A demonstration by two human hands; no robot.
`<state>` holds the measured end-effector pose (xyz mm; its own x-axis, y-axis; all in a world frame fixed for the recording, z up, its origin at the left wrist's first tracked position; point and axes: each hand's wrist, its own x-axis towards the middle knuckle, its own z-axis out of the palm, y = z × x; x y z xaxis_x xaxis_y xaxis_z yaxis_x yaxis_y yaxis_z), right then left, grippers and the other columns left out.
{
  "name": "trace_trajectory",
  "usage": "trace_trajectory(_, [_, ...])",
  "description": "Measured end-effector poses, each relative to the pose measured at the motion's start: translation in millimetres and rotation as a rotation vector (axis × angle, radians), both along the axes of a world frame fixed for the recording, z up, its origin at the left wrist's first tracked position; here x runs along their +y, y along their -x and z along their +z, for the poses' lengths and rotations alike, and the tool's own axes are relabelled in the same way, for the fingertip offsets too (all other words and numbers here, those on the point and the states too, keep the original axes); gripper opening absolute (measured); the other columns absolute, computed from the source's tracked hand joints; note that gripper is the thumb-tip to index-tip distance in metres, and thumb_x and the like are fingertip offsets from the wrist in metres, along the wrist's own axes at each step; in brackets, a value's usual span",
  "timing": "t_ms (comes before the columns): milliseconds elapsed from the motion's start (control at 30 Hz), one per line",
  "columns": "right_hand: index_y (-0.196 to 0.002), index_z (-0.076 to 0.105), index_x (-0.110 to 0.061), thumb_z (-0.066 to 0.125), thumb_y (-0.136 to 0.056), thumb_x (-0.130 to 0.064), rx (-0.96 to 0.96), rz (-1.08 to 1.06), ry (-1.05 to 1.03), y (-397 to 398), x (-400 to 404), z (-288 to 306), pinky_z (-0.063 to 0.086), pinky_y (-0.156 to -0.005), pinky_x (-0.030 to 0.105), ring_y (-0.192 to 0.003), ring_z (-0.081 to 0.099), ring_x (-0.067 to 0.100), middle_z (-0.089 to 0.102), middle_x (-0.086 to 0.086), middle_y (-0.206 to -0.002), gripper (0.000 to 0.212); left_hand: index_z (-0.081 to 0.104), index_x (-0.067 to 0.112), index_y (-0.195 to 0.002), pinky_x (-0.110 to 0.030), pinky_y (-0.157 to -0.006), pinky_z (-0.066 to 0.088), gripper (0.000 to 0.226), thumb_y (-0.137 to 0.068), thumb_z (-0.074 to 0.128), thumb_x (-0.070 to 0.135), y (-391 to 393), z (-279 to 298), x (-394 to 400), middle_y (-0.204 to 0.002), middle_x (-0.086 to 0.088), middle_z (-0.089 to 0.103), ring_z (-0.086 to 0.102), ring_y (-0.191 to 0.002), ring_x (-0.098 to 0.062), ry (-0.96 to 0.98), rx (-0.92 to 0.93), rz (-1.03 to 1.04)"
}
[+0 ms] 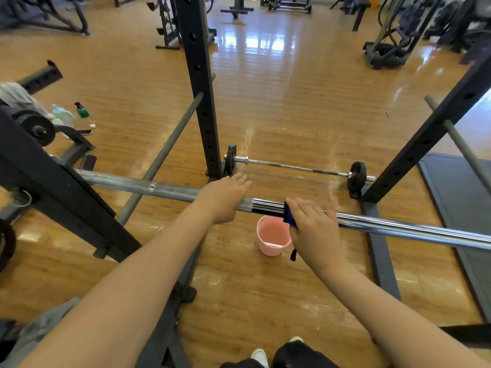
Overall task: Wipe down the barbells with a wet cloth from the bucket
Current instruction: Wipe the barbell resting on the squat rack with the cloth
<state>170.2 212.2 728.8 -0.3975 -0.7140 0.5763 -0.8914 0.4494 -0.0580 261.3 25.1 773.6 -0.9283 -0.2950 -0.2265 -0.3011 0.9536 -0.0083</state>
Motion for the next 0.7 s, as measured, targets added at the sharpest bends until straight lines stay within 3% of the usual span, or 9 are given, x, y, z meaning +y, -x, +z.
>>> trace_trajectory(100, [-0.1,0.068,0.0,0.052,-0.075,-0.014,-0.019,-0.005,-0.011,-4,-16,1,0.04,-0.098,0.059,-0.081,0.068,0.027,0.07,0.01,-0.09,0.032,0.005,0.013,-0.152,-0.03,-0.117,0.007,0.081,-0.086,0.049,-0.005,1,-1,-1,-0.159,-0.005,0.004,0.003,-0.146,-0.016,0.023,0.005,-0.015])
trace_trajectory(167, [-0.098,0.069,-0.001,0.069,-0.067,-0.003,0.008,0.0,-0.055,-12,-32,-1,0.028,-0.107,0.055,-0.077,0.067,0.026,0.07,0.009,-0.086,0.031,0.005,0.012,-0.151,-0.031,-0.117,0.005,0.081,-0.086,0.049,-0.005,1,-1,0,-0.159,-0.006,0.005,0.003,-0.146,-0.016,0.054,0.006,-0.021])
trace_trajectory(267, [-0.094,0.07,-0.005,0.076,-0.063,-0.003,0.029,0.024,-0.107,-20,-48,0,0.02,-0.111,0.049,-0.07,0.065,0.023,0.068,0.005,-0.08,0.031,0.005,0.012,-0.151,-0.03,-0.118,0.004,0.08,-0.087,0.049,-0.003,0,-3,2,-0.159,-0.007,0.007,0.004,-0.146,-0.016,0.075,0.014,-0.021])
trace_trajectory(467, [-0.104,0.069,-0.007,0.081,-0.061,-0.006,-0.02,0.023,-0.036,3,-6,2,0.016,-0.108,0.049,-0.083,0.069,0.023,0.071,0.005,-0.097,0.045,0.014,0.01,-0.151,-0.031,-0.117,0.002,0.075,-0.087,0.052,-0.001,-6,-7,6,-0.158,-0.008,0.016,0.01,-0.146,-0.019,0.129,0.136,0.02])
trace_trajectory(533, [-0.106,0.068,-0.005,0.083,-0.063,-0.006,-0.022,0.001,-0.028,12,14,1,0.014,-0.109,0.049,-0.088,0.068,0.024,0.071,0.006,-0.1,0.046,0.024,0.006,-0.148,-0.035,-0.116,0.004,0.07,-0.085,0.054,-0.001,-13,-16,12,-0.154,-0.012,0.026,0.019,-0.144,-0.024,0.201,0.281,0.023])
trace_trajectory(633, [-0.103,0.069,-0.001,0.081,-0.065,-0.003,-0.019,-0.024,0.003,13,15,-3,0.017,-0.109,0.05,-0.086,0.068,0.027,0.07,0.009,-0.095,0.041,0.052,0.002,-0.132,-0.047,-0.109,0.024,0.057,-0.077,0.066,0.001,-17,-35,16,-0.133,-0.017,0.055,0.05,-0.126,-0.031,0.308,0.49,-0.064])
trace_trajectory(700, [-0.099,0.069,0.001,0.074,-0.069,-0.002,-0.009,-0.008,0.038,9,2,-5,0.022,-0.107,0.05,-0.082,0.068,0.028,0.07,0.01,-0.092,0.031,0.056,0.004,-0.128,-0.049,-0.106,0.027,0.05,-0.079,0.064,0.005,-10,-36,13,-0.129,-0.018,0.058,0.053,-0.123,-0.032,0.369,0.516,-0.101])
